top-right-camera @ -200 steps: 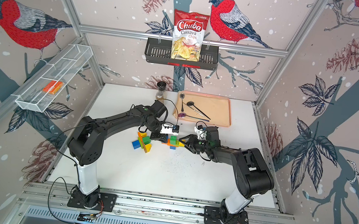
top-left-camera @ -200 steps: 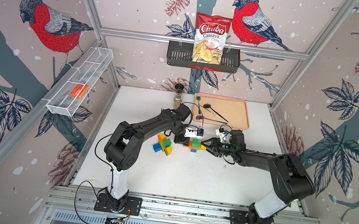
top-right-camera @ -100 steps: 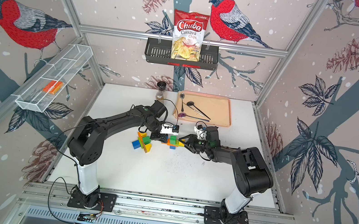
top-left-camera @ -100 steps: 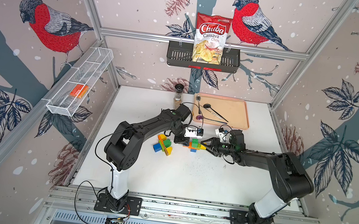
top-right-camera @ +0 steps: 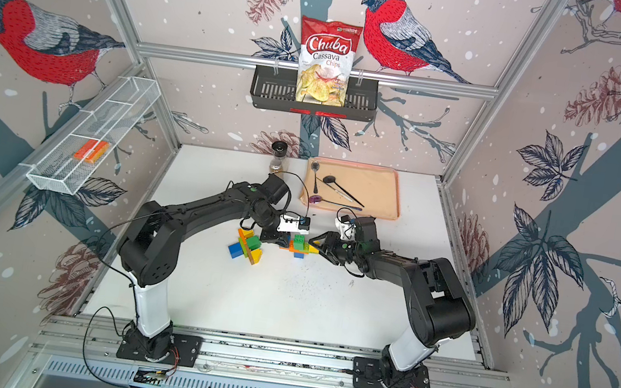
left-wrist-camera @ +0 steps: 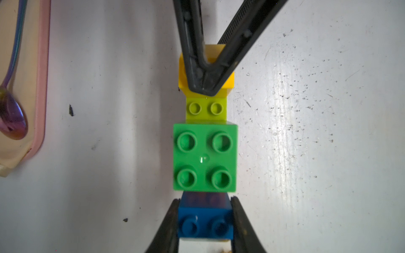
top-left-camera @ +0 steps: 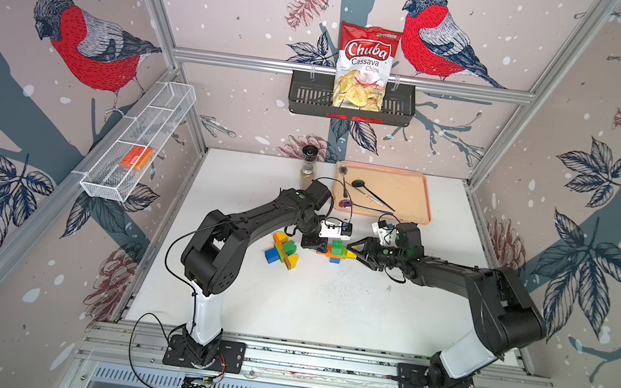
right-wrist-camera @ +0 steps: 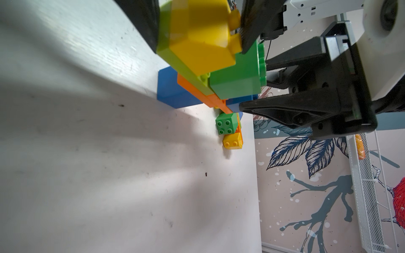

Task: Assemble a fork with lego
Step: Assemble the lego brick with the lego brick.

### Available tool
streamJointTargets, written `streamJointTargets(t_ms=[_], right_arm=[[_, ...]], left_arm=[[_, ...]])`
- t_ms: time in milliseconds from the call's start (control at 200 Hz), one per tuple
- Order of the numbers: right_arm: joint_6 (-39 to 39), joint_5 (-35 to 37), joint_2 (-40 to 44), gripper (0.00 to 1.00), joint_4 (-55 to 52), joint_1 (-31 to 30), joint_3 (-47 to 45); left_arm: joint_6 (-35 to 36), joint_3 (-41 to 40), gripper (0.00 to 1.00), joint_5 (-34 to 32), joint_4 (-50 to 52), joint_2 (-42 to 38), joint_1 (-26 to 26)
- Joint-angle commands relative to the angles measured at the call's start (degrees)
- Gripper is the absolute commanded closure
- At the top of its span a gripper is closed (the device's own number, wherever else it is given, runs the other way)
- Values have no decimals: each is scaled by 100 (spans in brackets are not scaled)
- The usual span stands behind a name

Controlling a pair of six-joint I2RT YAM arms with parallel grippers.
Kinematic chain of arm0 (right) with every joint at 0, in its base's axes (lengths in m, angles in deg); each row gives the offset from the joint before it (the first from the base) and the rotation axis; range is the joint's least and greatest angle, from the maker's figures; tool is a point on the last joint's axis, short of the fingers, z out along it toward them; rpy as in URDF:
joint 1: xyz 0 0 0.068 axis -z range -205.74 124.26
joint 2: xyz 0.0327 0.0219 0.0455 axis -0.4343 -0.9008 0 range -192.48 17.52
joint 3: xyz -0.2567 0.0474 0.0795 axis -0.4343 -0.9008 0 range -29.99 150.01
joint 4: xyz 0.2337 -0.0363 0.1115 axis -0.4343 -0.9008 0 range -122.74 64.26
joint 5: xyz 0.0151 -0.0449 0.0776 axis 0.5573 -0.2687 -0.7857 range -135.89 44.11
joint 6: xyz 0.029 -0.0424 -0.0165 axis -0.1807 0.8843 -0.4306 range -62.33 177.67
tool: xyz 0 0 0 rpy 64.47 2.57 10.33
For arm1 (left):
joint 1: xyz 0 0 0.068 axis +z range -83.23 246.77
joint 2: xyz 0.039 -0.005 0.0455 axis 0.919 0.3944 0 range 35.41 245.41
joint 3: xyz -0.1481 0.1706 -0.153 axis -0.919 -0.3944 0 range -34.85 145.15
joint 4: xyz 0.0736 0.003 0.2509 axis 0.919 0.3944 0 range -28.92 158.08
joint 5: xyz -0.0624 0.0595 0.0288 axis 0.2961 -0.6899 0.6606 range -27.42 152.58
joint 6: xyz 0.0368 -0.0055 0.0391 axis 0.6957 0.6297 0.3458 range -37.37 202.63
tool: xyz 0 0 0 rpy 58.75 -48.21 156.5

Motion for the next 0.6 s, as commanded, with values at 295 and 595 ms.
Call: streamJointTargets(t_ms=[295,595], right_arm=[[90,-3,89,34,-98,-23,71],[187,33,153,27,-234,41,76]], left_arm=[[-73,-47,75,-127,-126,-128,-25],[-108,-277,54,-86,-389,-341,-17]])
